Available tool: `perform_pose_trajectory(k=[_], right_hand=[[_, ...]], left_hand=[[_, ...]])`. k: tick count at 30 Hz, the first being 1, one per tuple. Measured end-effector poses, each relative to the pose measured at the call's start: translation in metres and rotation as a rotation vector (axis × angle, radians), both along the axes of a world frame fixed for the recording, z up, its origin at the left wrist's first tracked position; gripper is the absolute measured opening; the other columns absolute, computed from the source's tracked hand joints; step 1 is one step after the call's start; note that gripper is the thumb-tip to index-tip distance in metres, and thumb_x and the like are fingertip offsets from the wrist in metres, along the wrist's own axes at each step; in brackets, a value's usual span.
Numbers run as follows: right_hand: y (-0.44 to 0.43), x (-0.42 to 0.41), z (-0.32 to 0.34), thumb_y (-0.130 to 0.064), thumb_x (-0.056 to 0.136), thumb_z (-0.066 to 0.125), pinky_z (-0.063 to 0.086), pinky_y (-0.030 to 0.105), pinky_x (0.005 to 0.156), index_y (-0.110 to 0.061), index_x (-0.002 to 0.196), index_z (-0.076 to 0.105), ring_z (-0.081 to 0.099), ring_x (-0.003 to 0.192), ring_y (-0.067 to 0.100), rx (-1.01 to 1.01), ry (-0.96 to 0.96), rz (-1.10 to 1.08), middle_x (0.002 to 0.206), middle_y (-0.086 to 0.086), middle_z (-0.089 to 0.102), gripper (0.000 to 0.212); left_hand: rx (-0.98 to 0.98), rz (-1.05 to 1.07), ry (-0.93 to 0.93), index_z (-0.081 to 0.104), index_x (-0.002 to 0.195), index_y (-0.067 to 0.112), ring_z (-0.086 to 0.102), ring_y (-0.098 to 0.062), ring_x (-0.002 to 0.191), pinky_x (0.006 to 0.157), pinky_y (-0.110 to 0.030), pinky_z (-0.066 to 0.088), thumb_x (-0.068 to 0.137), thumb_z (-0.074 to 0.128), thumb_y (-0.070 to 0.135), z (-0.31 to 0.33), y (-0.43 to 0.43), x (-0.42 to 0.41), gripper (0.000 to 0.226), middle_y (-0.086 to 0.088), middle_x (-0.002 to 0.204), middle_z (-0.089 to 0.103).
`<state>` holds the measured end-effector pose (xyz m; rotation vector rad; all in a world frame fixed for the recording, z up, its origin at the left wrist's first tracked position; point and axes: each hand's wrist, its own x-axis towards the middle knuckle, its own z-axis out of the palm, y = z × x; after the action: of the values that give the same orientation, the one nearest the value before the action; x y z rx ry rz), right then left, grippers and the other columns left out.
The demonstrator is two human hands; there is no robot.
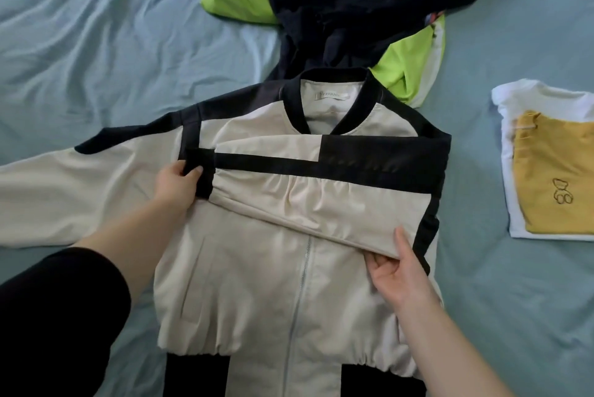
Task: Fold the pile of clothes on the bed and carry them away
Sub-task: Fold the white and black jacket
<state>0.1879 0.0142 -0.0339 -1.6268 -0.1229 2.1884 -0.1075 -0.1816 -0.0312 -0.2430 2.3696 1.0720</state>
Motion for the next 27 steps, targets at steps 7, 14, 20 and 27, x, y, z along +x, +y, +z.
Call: perform_pose_trajectory(k=[7, 14, 20, 27], right_hand=[[-0.041, 0.021, 0.046, -0.056, 0.081, 0.062, 0.046, 0.021, 0.054, -0.019, 0.07, 0.065, 0.061, 0.06, 0.009, 0.548, -0.554, 0.509, 0.064, -0.004, 0.067, 0.039], [0.018, -0.074, -0.008, -0.05, 0.101, 0.026, -0.007, 0.04, 0.118, -0.031, 0.153, 0.017, 0.007, 0.149, 0.013, 1.758, -0.902, 1.548, 0.161, -0.005, 0.012, 0.056], [0.125, -0.024, -0.05, -0.061, 0.089, -0.008, -0.007, 0.047, 0.12, -0.029, 0.154, -0.007, -0.011, 0.149, 0.013, 1.438, -1.324, 1.707, 0.162, -0.005, -0.013, 0.072], [0.053, -0.02, -0.032, -0.065, 0.095, 0.009, -0.015, 0.045, 0.117, -0.029, 0.154, 0.005, 0.0, 0.15, 0.023, 1.694, -1.004, 1.739, 0.162, 0.003, -0.001, 0.07]], left_hand=[[-0.348, -0.441, 0.533, 0.029, 0.147, 0.03, 0.017, -0.025, 0.144, 0.115, -0.048, 0.011, 0.093, 0.053, 0.039, 0.023, 0.046, 0.054, 0.06, -0.004, 0.155, 0.025], [-0.48, -1.081, 0.533, -0.017, 0.147, 0.048, -0.021, -0.026, 0.147, 0.115, -0.053, -0.017, 0.097, 0.011, 0.055, -0.03, 0.099, 0.115, 0.057, -0.001, 0.162, -0.017], [-0.615, -1.031, 0.372, -0.029, 0.139, 0.051, -0.034, -0.017, 0.14, 0.111, -0.038, -0.025, 0.086, -0.002, 0.075, -0.046, 0.054, 0.041, 0.064, -0.002, 0.158, -0.03], [-0.603, -1.069, 0.481, -0.027, 0.142, 0.05, -0.041, -0.022, 0.137, 0.1, -0.055, -0.036, 0.076, 0.004, 0.091, -0.023, 0.051, 0.104, 0.084, 0.006, 0.149, -0.042]])
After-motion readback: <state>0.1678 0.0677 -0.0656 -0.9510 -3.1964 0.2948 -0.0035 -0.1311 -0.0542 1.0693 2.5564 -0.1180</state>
